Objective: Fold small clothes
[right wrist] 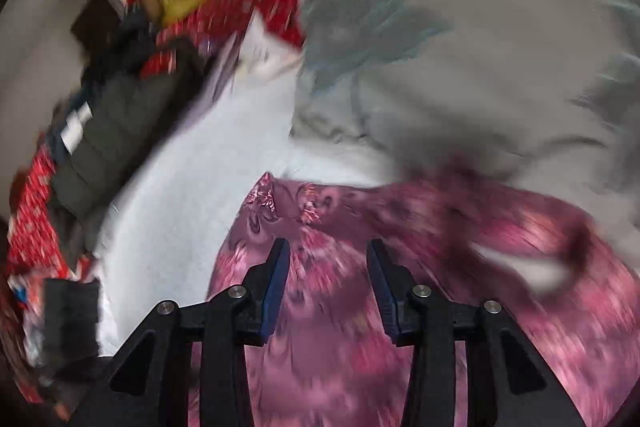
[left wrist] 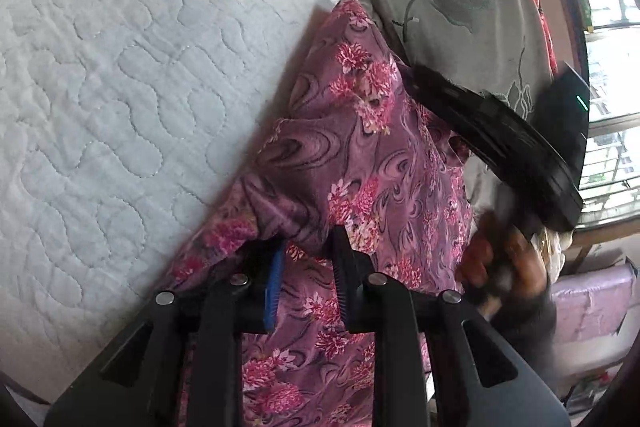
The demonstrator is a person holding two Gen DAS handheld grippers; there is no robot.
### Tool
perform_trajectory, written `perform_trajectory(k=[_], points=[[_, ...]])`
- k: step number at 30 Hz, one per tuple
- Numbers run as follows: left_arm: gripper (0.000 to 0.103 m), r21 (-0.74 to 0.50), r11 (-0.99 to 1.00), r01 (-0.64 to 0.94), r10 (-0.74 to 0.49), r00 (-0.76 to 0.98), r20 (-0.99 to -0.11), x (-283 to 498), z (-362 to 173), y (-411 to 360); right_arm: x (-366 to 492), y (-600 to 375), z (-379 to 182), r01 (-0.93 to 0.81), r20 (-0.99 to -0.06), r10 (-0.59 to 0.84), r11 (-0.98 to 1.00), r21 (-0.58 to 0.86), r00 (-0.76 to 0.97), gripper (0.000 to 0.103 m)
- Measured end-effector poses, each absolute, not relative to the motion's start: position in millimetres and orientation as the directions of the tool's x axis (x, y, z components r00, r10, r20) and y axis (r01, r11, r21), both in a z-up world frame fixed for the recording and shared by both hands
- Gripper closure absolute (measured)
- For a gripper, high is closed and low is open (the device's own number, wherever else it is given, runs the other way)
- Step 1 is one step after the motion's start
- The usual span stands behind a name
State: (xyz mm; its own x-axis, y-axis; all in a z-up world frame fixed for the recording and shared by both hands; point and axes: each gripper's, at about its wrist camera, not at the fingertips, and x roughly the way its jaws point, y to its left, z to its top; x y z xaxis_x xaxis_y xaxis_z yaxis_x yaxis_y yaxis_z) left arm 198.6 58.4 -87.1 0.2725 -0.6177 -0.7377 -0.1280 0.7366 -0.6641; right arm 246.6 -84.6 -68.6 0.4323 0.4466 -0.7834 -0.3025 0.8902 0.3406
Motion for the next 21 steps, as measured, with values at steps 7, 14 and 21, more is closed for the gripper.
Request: perform_trajectory(k=[7, 14, 21], points=[[0.083, -0.677, 0.73, -0.094, -0.636, 0.271, -0.723, 199, -89, 60, 263, -50, -100, -0.474, -0.856, 0.426, 0.842, 0.257, 0.293, 0.055], [0.083, -0.677, 0.73, -0.089, -0.636, 0.276, -0.721, 197, -88, 60, 243, -33, -93, -0.601, -0.892, 0.319, 0.796, 0.069, 0.32, 0.101], [0.083, -0.67, 0.735, -0.103, -0.629, 0.265, -0.731, 196, -86, 62, 256, -61, -97, -0.413, -0.869, 0.253, 0.908, 0.062, 0.426, 0.1]])
